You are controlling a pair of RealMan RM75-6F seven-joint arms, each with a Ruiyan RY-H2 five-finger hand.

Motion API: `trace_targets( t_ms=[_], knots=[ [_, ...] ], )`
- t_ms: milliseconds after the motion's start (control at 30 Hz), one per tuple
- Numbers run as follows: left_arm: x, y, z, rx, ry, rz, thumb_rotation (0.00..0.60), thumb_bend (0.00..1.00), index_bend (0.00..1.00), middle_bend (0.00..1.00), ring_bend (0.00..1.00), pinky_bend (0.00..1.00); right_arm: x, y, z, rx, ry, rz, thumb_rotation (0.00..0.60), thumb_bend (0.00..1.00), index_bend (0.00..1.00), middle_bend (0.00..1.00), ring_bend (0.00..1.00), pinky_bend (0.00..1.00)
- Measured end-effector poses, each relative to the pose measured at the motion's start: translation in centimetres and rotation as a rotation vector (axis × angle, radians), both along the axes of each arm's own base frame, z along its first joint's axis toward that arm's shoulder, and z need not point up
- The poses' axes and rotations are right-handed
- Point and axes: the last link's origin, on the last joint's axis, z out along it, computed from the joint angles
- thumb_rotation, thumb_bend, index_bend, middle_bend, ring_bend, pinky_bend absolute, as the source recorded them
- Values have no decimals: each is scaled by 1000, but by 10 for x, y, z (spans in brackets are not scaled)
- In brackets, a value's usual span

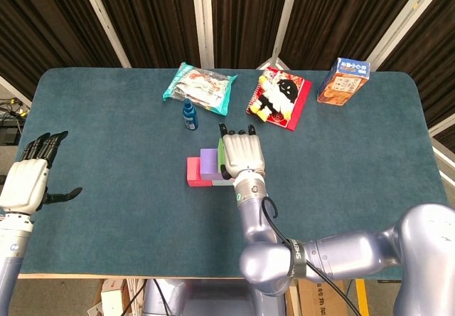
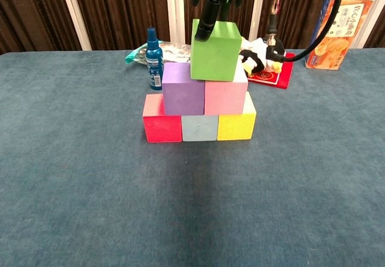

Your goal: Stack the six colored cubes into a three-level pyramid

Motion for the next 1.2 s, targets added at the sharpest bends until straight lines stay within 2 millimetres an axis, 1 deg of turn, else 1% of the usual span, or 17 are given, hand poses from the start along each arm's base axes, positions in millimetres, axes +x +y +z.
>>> trace_targets(
  t_ms=[467,1200],
  knots=[
    [0,0,0,-4,-1,3,600,122,0,74,37,76,6,3,-2,2,-4,8,600,458,0,351,203,1],
    [0,0,0,-7,1,6,600,122,0,74,37,76,6,2,-7,-4,15,20,600,458,0,351,203,1]
  ],
)
